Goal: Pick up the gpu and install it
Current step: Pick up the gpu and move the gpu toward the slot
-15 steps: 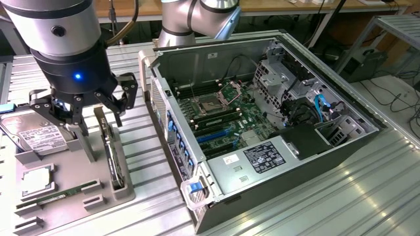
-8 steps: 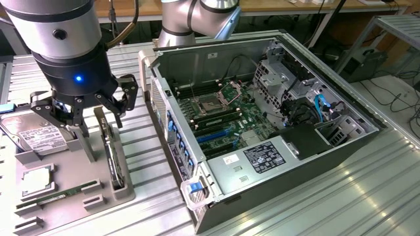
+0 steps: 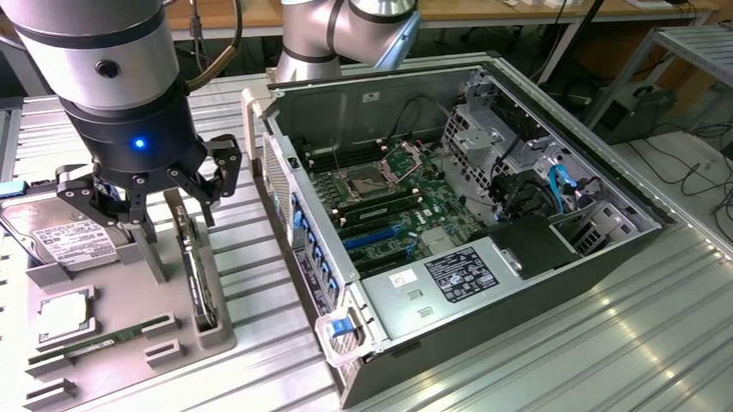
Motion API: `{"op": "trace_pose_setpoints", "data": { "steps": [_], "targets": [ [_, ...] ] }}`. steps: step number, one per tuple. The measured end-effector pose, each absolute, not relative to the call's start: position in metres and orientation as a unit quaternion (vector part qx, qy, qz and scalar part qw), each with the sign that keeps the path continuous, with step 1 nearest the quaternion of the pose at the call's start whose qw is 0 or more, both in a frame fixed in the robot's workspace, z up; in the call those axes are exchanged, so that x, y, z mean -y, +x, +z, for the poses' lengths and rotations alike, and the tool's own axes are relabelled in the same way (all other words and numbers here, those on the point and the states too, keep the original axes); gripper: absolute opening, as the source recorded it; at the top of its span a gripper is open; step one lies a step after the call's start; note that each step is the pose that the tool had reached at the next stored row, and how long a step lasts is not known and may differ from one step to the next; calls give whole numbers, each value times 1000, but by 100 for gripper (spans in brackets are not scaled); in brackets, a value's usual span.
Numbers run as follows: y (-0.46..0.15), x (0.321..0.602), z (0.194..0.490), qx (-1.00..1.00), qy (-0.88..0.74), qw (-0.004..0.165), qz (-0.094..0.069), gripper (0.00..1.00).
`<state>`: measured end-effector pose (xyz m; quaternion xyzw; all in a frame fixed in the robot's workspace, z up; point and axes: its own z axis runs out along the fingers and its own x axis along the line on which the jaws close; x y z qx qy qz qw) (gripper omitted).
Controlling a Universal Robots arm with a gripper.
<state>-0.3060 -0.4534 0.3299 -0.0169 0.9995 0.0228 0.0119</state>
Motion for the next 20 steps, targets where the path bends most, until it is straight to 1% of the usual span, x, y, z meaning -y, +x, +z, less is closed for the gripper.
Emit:
{"op": "trace_pose_setpoints", "data": {
  "steps": [20],
  "targets": [
    [-306, 455, 317, -1000, -17, 12, 23, 60]
  ]
}}
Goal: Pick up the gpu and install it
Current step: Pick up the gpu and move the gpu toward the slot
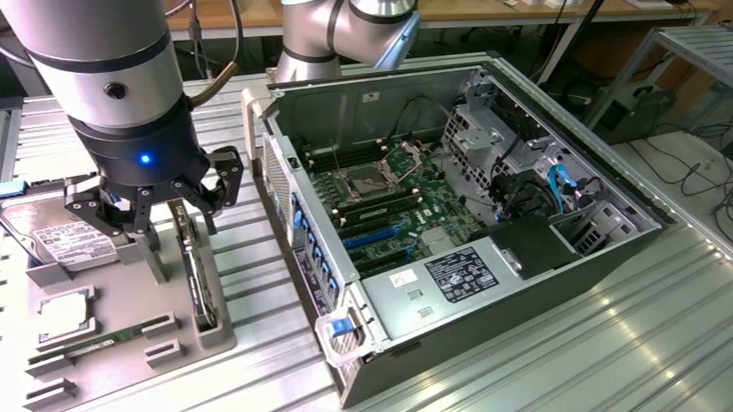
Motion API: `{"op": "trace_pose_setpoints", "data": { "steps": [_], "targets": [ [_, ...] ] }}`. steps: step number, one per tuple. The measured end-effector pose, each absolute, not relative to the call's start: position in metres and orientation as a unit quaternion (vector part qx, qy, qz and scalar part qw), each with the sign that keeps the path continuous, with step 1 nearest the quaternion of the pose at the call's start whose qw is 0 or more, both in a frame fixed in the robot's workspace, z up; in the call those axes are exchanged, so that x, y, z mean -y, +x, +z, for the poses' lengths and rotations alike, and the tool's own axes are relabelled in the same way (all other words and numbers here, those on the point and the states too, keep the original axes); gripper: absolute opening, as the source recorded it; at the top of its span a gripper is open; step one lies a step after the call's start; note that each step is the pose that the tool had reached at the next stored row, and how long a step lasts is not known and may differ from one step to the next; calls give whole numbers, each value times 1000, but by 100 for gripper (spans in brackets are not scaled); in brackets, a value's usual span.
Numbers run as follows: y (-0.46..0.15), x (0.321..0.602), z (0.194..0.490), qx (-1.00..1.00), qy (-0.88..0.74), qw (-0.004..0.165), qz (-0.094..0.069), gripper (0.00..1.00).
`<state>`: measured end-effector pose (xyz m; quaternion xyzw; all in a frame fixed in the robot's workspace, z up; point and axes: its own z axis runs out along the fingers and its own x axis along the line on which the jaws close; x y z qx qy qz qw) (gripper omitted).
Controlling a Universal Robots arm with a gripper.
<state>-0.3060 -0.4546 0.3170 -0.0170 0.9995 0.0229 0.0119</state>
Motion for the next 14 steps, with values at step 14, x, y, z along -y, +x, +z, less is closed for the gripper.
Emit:
{"op": "trace_pose_setpoints", "data": {
  "steps": [14],
  "targets": [
    [-306, 457, 308, -1000, -17, 12, 23, 60]
  ]
}}
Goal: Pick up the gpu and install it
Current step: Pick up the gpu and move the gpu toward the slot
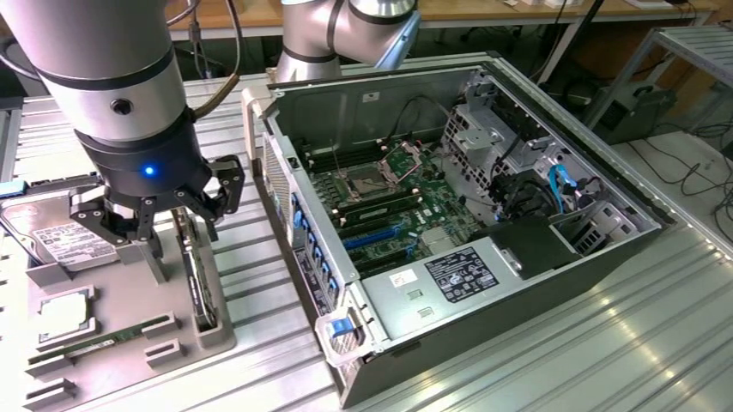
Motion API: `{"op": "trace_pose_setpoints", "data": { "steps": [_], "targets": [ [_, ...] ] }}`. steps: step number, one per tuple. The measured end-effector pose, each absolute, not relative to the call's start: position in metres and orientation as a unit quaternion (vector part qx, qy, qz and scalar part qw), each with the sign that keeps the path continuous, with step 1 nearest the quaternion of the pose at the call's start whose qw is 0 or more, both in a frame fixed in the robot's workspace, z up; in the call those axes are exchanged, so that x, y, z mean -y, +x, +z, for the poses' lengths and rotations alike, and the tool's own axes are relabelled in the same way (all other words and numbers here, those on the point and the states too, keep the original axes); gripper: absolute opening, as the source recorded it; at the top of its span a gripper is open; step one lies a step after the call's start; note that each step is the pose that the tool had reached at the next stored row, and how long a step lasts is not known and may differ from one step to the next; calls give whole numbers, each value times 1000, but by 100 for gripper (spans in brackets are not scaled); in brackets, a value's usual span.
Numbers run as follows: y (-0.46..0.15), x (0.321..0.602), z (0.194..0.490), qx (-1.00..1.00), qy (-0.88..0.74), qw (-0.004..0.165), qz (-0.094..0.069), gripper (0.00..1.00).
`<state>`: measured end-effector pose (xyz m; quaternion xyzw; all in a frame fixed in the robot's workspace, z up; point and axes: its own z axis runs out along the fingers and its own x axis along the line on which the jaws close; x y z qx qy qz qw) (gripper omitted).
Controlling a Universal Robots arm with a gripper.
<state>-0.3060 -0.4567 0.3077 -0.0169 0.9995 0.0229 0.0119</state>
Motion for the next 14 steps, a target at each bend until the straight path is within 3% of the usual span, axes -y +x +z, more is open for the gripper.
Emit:
{"op": "trace_pose_setpoints", "data": {
  "steps": [14],
  "targets": [
    [-306, 458, 299, -1000, -17, 12, 23, 60]
  ]
}}
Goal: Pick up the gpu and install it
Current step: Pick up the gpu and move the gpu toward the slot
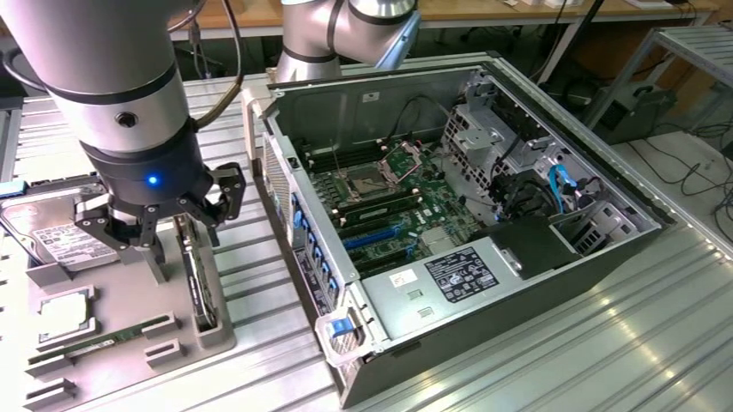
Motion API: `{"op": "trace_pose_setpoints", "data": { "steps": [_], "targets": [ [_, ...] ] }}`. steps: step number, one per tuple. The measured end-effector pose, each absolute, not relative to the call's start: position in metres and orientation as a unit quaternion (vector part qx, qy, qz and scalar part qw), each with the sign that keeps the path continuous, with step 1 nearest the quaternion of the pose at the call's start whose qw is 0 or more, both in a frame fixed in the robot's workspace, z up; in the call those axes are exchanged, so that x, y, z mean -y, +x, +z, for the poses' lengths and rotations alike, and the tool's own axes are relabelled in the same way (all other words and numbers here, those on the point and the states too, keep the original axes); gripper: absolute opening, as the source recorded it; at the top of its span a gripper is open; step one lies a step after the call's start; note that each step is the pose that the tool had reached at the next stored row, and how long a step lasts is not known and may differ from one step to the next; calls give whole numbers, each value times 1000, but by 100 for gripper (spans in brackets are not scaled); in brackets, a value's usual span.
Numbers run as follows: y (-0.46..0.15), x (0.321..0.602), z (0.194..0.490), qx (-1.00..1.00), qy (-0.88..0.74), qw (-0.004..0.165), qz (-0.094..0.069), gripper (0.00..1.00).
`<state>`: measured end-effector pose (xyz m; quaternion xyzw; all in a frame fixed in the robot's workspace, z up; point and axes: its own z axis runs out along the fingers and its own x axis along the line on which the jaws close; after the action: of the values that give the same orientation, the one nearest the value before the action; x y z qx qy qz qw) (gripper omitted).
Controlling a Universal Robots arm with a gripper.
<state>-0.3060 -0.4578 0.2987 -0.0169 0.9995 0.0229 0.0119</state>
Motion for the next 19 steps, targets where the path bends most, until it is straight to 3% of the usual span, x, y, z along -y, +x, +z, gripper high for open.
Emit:
{"op": "trace_pose_setpoints", "data": {
  "steps": [19],
  "targets": [
    [-306, 459, 285, -1000, -17, 12, 23, 60]
  ]
}}
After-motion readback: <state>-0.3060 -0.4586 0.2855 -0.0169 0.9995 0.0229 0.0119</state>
